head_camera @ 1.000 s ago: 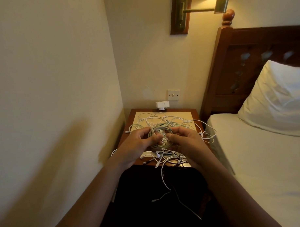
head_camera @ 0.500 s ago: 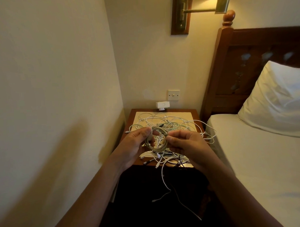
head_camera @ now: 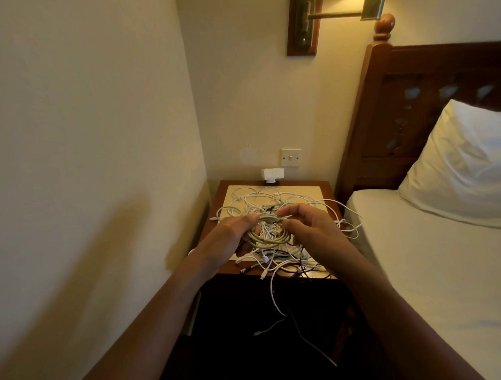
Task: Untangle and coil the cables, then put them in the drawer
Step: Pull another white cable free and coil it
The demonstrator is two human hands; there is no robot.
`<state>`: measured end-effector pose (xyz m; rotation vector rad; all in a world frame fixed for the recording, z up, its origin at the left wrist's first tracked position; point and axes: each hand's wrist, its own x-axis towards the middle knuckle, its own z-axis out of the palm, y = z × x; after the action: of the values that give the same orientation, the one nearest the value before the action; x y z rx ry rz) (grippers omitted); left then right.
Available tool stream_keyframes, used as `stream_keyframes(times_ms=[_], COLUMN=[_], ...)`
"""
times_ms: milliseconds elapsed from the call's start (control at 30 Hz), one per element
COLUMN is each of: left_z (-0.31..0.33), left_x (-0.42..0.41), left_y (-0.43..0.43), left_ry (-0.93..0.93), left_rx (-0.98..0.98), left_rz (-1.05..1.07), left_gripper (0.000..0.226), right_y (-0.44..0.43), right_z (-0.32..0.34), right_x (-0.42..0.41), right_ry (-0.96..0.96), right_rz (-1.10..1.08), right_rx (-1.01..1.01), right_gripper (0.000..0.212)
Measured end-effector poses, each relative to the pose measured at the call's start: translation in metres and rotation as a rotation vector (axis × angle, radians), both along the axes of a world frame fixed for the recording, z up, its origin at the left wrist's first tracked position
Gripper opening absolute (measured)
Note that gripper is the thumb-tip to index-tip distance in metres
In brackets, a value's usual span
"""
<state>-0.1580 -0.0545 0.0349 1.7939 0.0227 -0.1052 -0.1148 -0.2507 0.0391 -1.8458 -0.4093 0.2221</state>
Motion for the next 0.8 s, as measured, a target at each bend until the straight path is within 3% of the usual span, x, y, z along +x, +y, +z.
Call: stream_keyframes(times_ms=[133, 333, 533, 800], left_z=[-0.008, -0.013, -0.020, -0.026], left_x=[-0.002, -0.009, -0.011, -0.013], left_y=[0.003, 0.006, -0.004, -0.014], left_ry=[0.059, 0.066, 0.083, 0.045], left_rx=[-0.127, -0.344, -0.573, -0.286], left_rz=[0.017, -0.041, 0.011, 0.071], left_gripper=[0.043, 0.032, 0.029, 0.027], right_y=[-0.002, -0.007, -0.009, -0.007], right_z=[-0.004, -0.017, -0.027, -0.033], right_x=[0.000, 0.003, -0.008, -0.008], right_ry=[-0.013, 0.212, 0.142, -0.054], right_rz=[0.028, -0.006, -0.015, -0.009], right_rx=[0.021, 0.186, 0.190, -0.063], right_gripper=[0.018, 0.020, 0.014, 0.009])
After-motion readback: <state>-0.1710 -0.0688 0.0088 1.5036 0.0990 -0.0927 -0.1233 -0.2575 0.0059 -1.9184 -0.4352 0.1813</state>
